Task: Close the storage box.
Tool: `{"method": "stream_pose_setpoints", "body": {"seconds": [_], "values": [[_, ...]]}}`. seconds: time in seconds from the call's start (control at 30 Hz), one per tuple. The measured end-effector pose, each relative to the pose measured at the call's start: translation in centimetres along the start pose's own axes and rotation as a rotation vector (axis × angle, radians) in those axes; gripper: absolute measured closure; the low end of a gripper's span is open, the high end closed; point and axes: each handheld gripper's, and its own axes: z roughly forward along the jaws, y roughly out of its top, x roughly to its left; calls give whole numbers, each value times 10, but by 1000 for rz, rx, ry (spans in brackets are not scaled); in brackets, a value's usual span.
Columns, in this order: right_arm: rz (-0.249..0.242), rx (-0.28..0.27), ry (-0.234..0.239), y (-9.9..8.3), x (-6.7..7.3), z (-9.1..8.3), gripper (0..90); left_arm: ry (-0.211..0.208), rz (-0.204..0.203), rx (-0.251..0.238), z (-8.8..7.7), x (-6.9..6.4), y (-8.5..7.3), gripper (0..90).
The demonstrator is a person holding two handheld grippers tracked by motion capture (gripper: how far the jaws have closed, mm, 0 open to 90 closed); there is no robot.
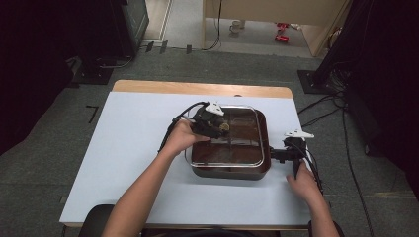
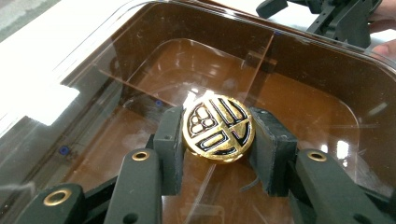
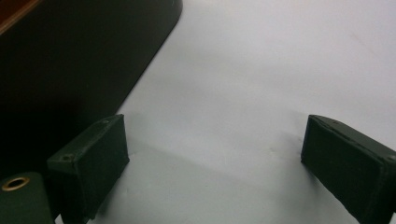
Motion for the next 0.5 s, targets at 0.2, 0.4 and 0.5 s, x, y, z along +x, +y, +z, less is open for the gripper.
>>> {"method": "stream_pose_setpoints", "body": {"seconds": [0.2, 0.4, 0.5], "values": [[0, 0, 0, 0, 0, 0, 67, -4, 36, 5, 10, -5, 2, 595], [0, 0, 0, 0, 0, 0, 67, -15, 47, 4, 18, -10, 4, 595], [0, 0, 0, 0, 0, 0, 67, -23, 51, 21, 21, -13, 5, 595]]}}
